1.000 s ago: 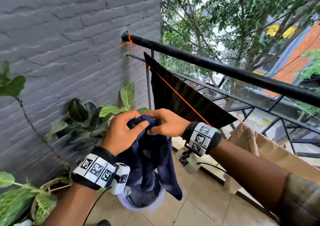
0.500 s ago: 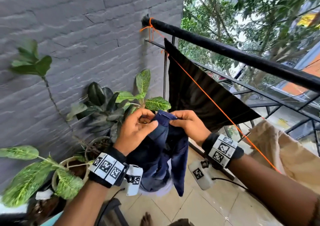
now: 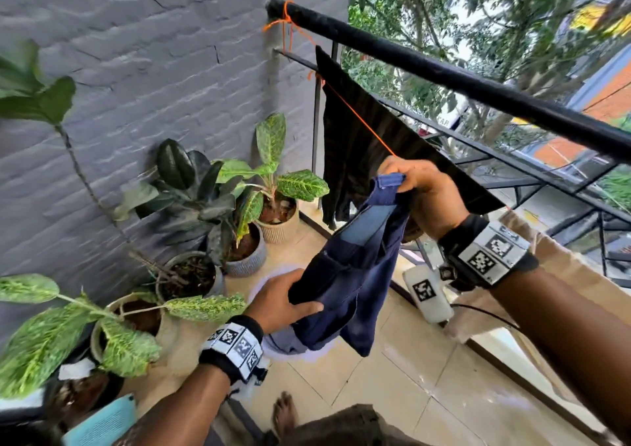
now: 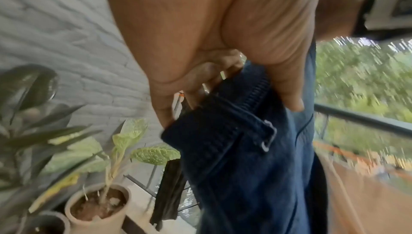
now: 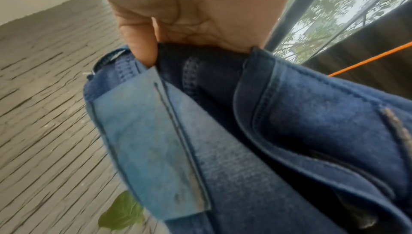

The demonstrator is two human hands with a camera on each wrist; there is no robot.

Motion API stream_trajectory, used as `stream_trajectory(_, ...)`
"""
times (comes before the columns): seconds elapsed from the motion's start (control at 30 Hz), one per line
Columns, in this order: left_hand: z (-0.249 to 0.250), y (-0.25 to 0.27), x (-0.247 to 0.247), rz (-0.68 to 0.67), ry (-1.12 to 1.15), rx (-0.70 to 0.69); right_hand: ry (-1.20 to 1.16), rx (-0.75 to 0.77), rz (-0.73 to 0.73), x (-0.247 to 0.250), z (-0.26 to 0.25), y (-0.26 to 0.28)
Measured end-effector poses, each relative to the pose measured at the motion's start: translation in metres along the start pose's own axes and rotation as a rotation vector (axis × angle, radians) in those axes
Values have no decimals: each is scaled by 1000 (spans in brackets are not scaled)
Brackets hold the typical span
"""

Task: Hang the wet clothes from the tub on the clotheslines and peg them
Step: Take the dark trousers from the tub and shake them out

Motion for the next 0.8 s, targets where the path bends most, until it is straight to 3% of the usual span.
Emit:
stream_trajectory(0.07,-5,-1,0,0,11,19,1,19,21,16,-2,2)
stream_trajectory(0.13,-4,-2,6,17,-14,26,-14,-59,130,44,13,7)
stream_trajectory(0.2,-1,-1,18,44,-137,1,54,-157,227,71,34,19)
stream_trajectory(0.33,7,4,50,90,-379,-24,132,-269,236,99,73,41)
stream_trajectory(0.53,32,16,86,97,-426,-68,339,-351,77,98,103,71)
stream_trajectory(0.8,58,19,91,5,-488,-129,291,-476,-223,68,124,118)
Point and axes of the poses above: each hand's wrist, its own y-axis away from the middle knuckle, its own x-axis out of the back of the hand, z = x × y, the point moved 9 cm from there along -y, towards the middle knuckle, and after that the axes turned 3 degrees about x, right-handed, at the moved point
